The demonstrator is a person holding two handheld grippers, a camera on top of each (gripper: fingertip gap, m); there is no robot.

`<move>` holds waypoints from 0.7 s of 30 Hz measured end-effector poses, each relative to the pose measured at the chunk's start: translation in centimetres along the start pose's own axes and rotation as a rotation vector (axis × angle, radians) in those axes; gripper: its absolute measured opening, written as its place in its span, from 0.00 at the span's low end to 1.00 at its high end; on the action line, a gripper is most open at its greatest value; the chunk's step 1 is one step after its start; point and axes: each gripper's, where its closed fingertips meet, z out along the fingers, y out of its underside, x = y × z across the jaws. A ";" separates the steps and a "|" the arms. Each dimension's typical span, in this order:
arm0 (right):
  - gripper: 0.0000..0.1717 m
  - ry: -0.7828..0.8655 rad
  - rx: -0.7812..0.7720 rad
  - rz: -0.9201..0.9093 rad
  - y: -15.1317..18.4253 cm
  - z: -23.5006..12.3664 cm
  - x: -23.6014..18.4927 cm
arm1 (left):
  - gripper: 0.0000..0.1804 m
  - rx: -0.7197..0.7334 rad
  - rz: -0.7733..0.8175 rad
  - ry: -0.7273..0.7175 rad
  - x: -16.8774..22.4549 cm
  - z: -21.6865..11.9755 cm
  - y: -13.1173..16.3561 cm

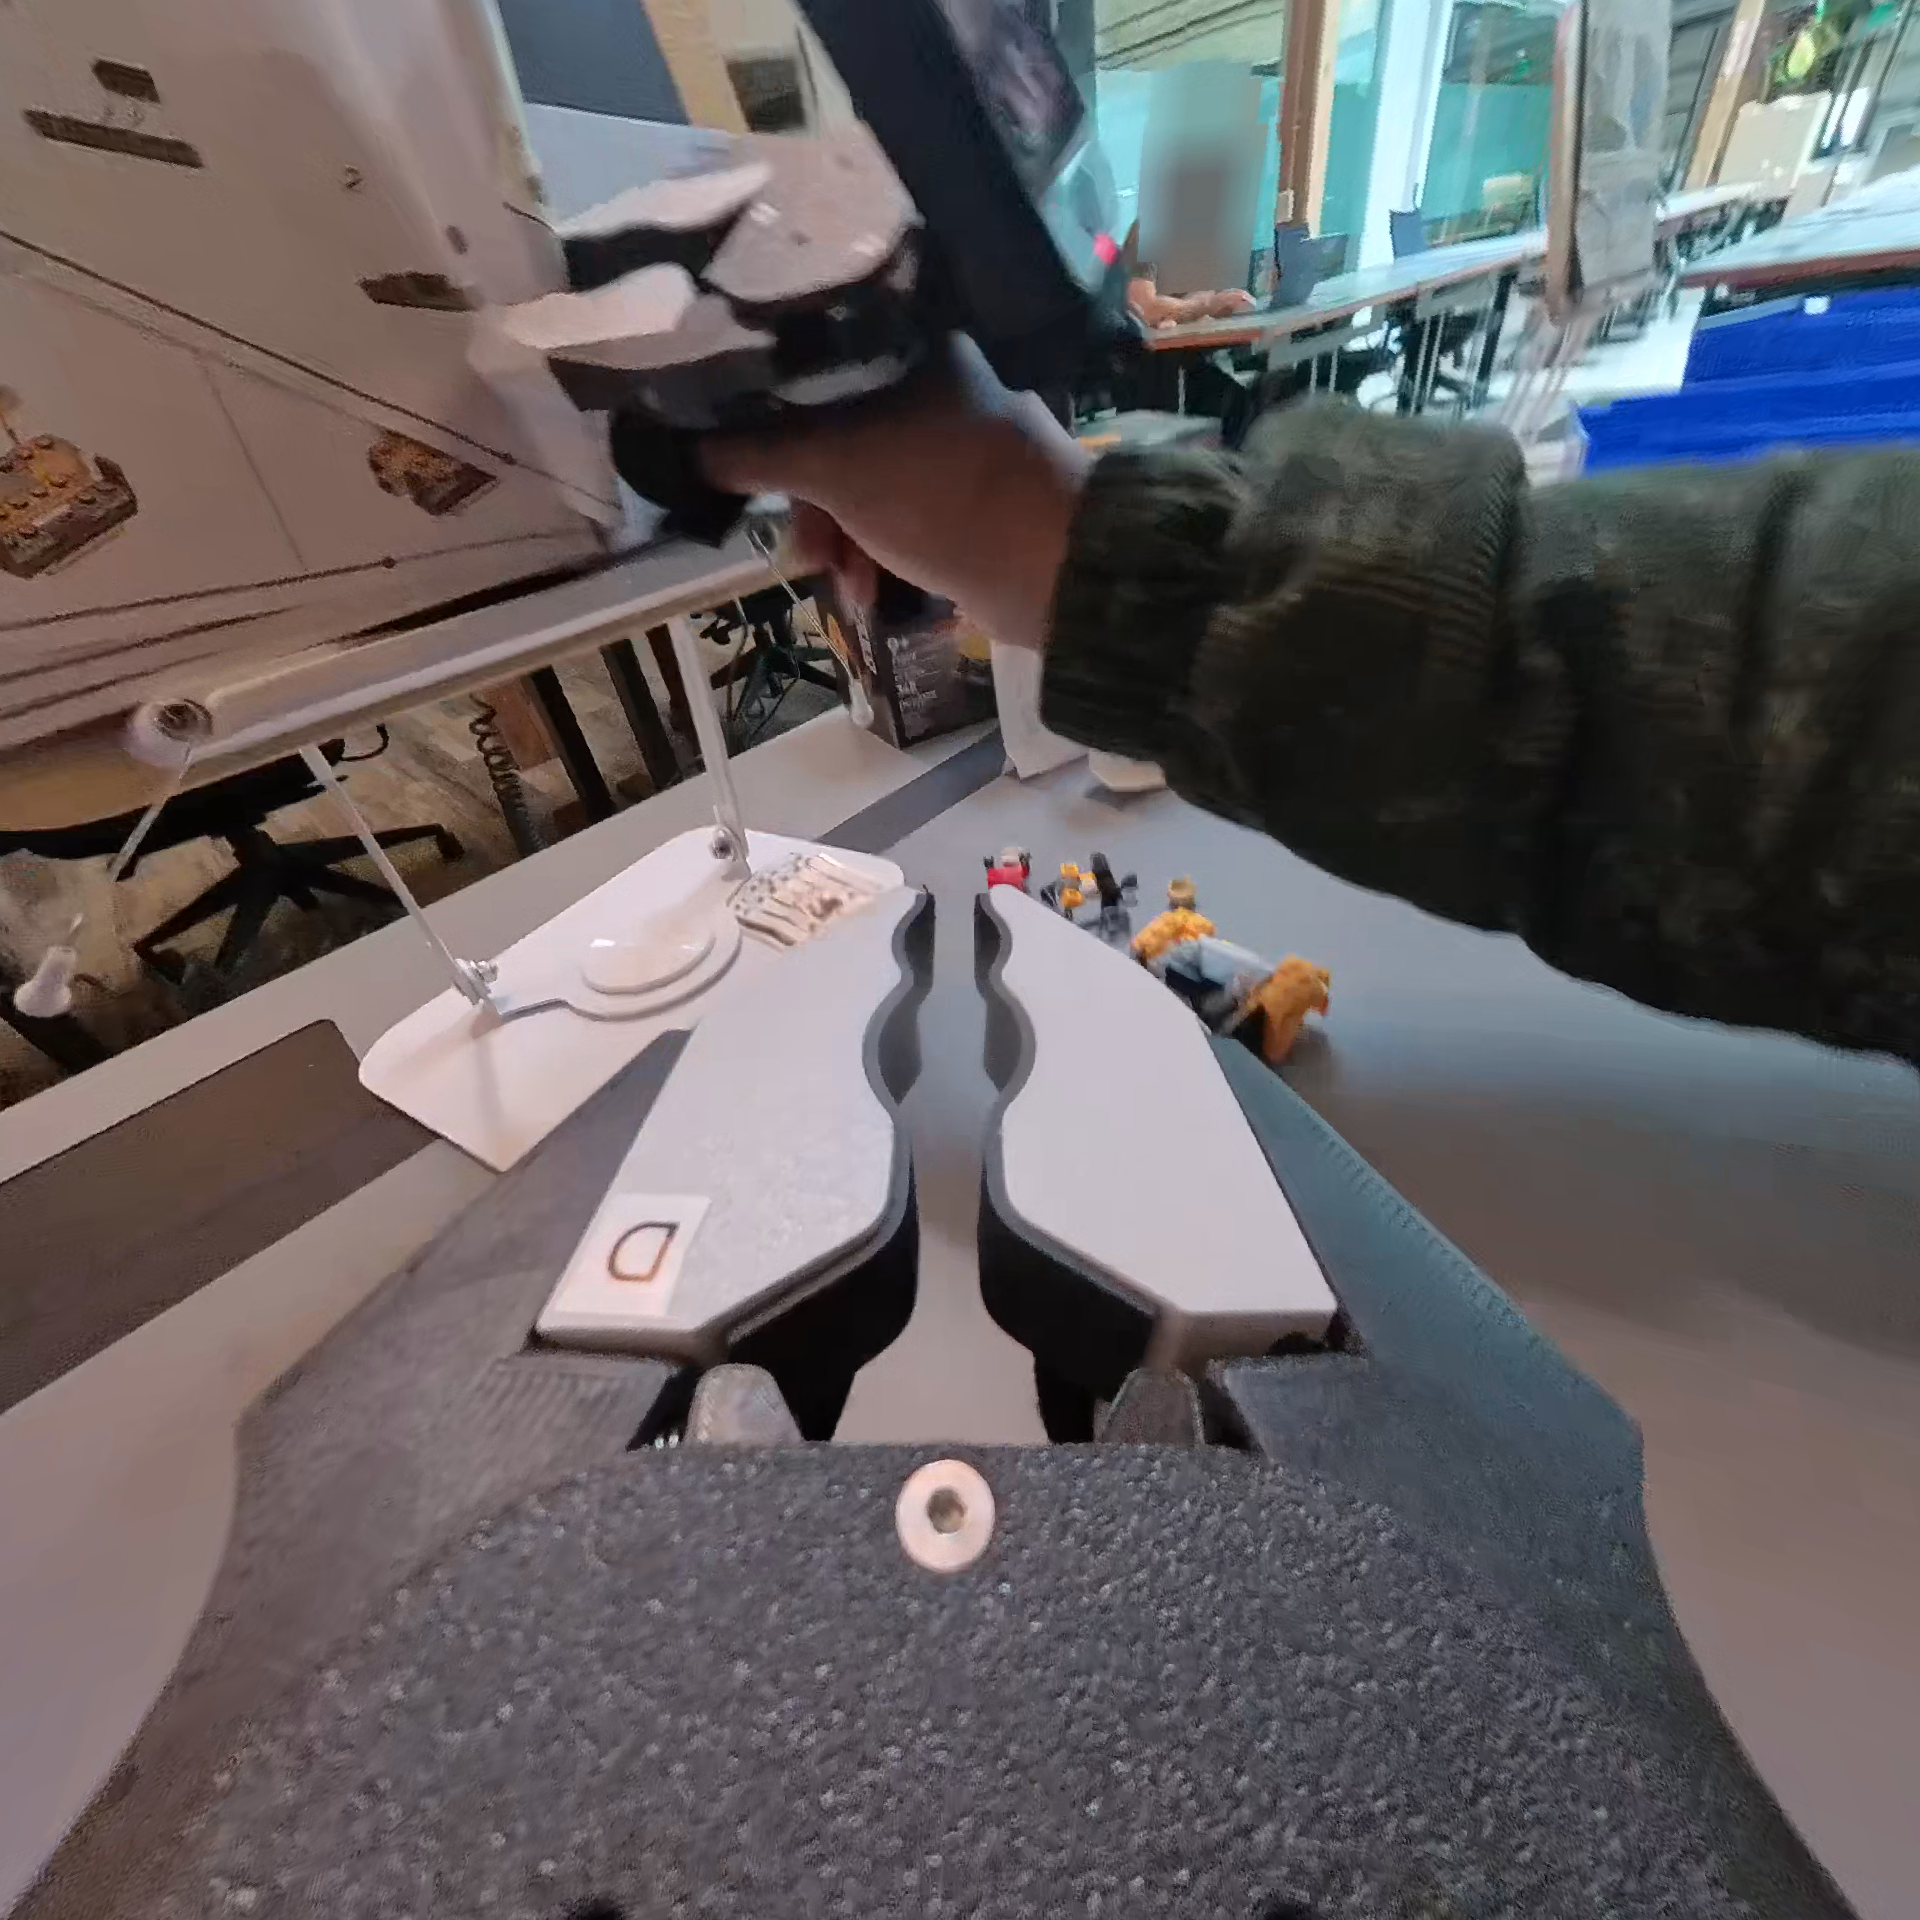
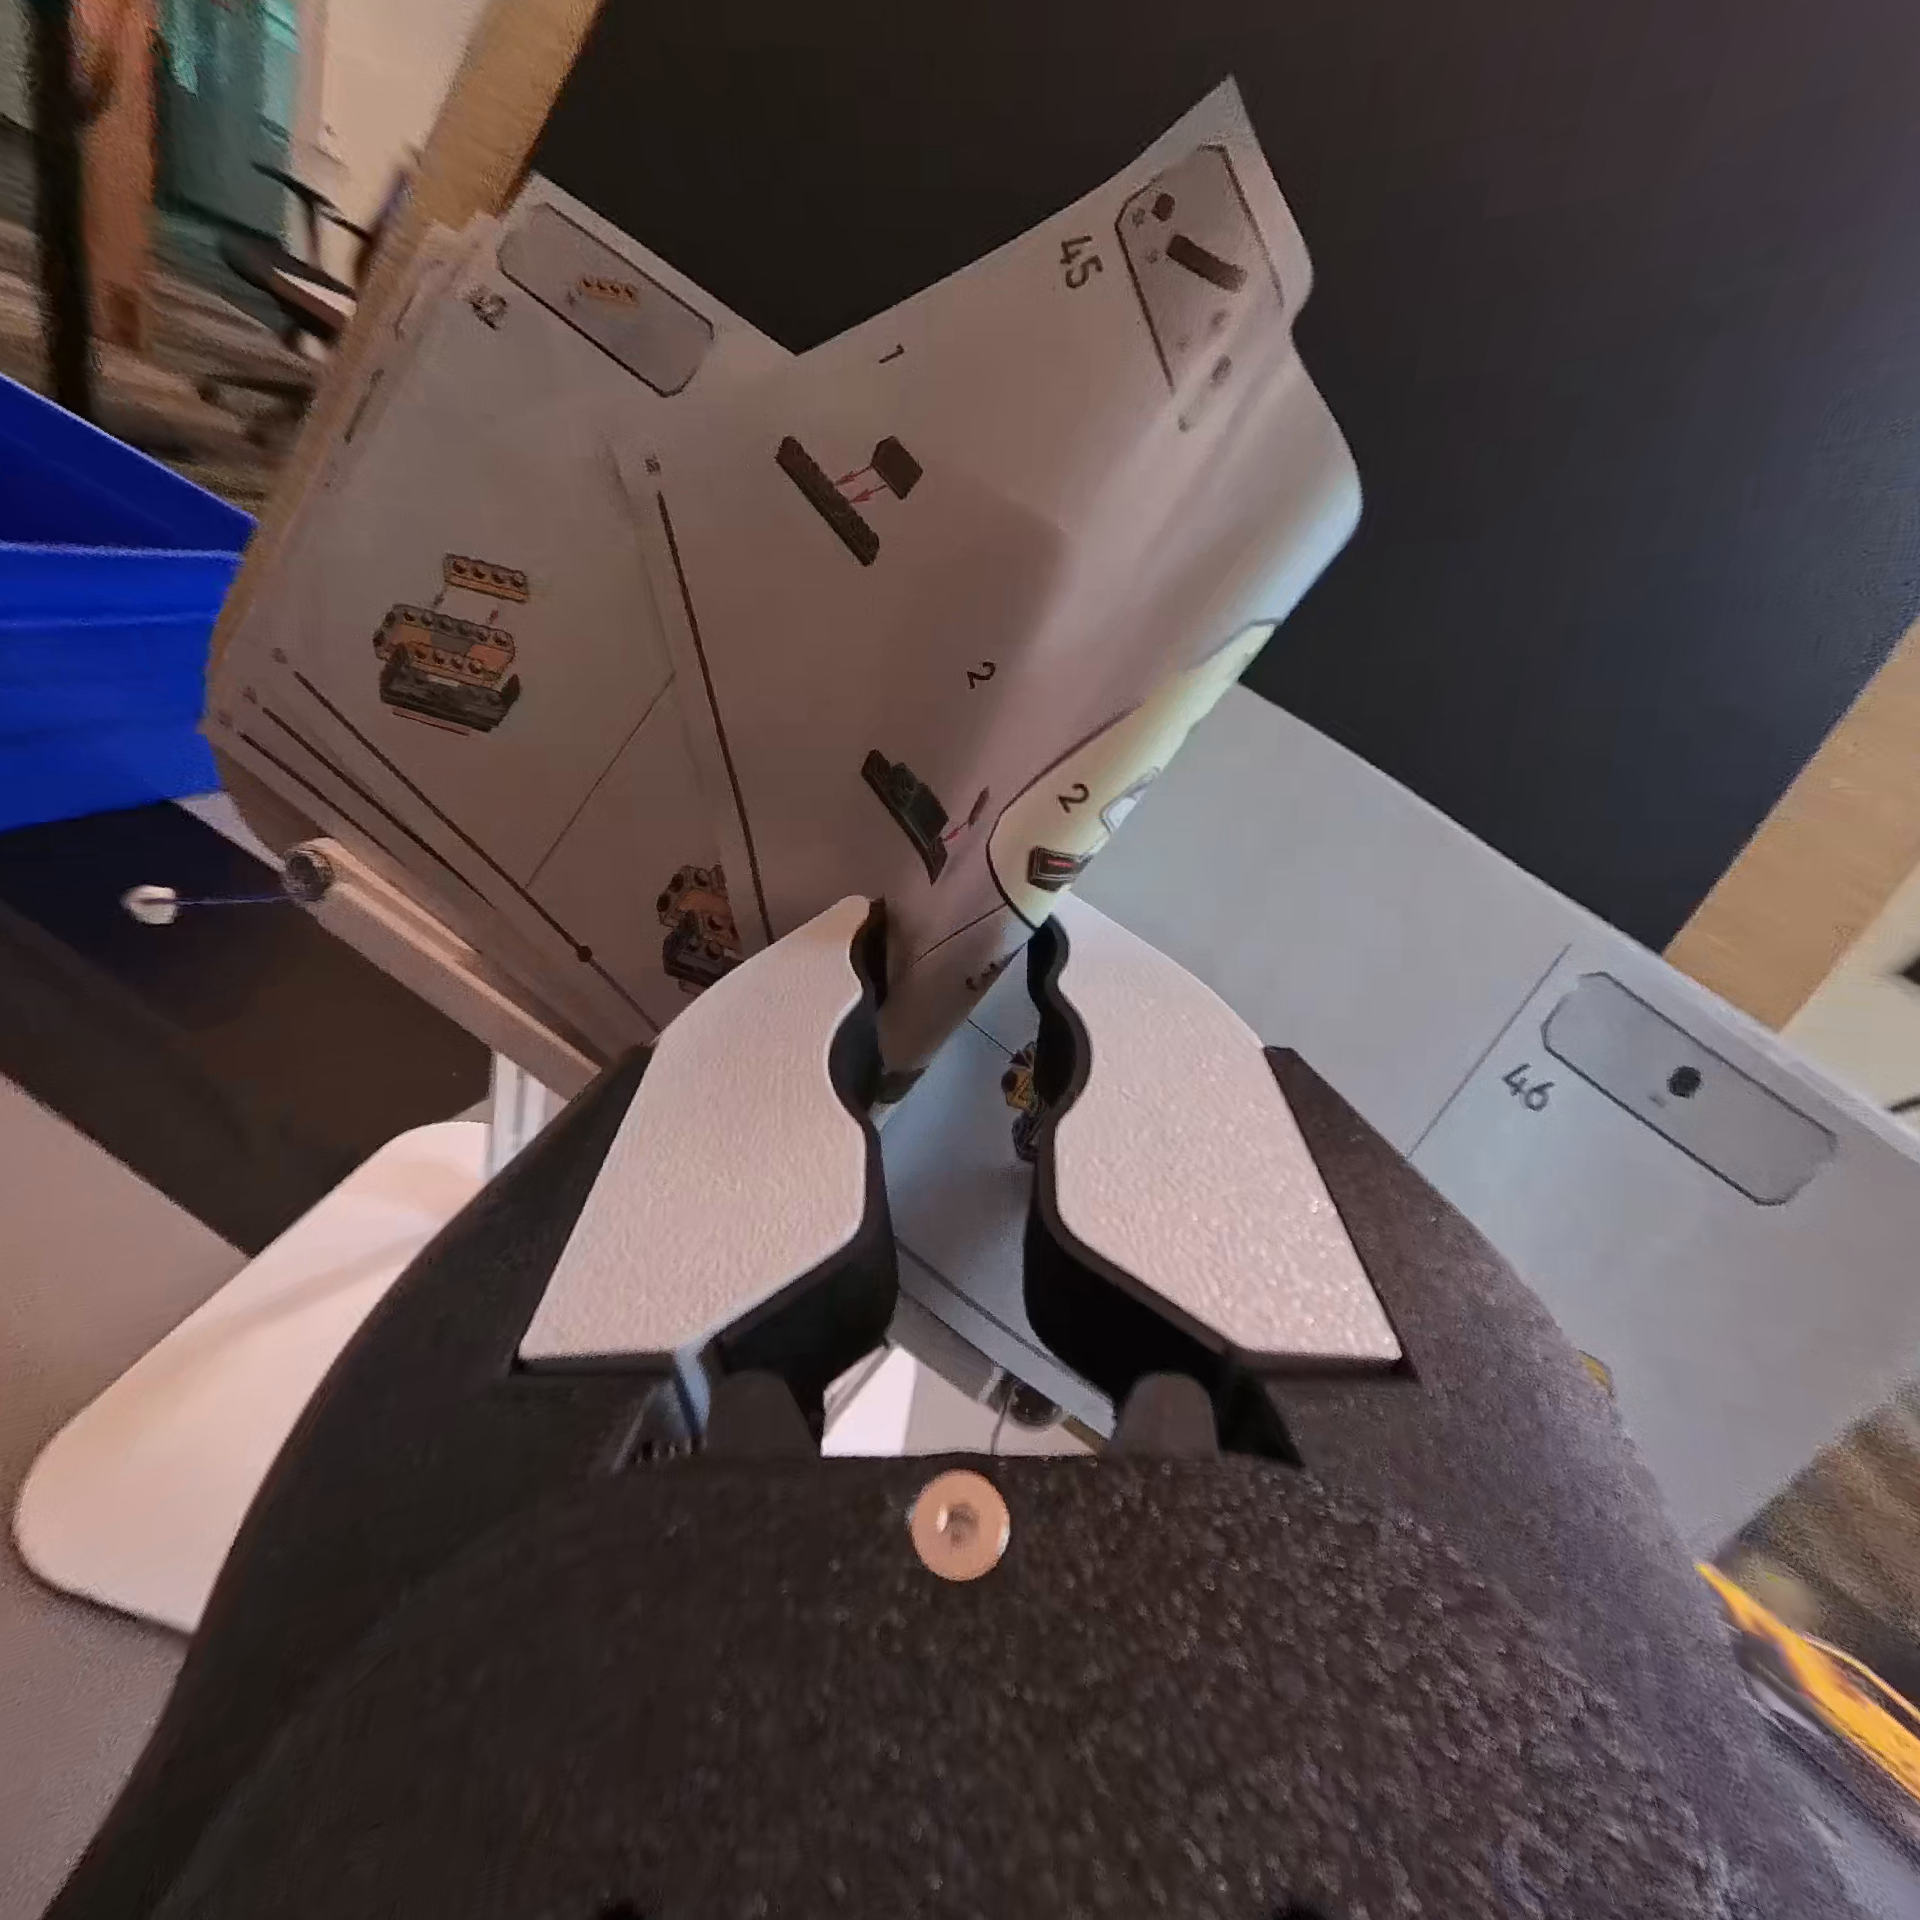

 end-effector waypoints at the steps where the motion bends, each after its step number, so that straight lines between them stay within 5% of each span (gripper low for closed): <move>1: 0.14 -0.026 0.011 0.028 0.1 -0.2 0.0 | 0.04 0.015 -0.029 -0.005 -0.6 0.6 -0.9; 7: 0.09 -0.107 0.021 0.085 1.5 -0.4 0.4 | 0.20 0.171 -0.419 -0.031 -8.0 7.1 -7.3; 11: 0.09 -0.185 0.030 0.124 2.4 -0.7 0.3 | 0.31 0.240 -0.676 -0.013 -12.6 11.7 -7.6; 16: 0.07 -0.255 0.023 0.212 3.4 -1.0 1.1 | 0.33 0.269 -0.591 -0.096 -14.3 13.5 -7.1; 21: 0.07 -0.304 0.016 0.337 3.8 -1.3 2.0 | 0.28 0.305 -0.597 -0.242 -15.4 11.8 -6.1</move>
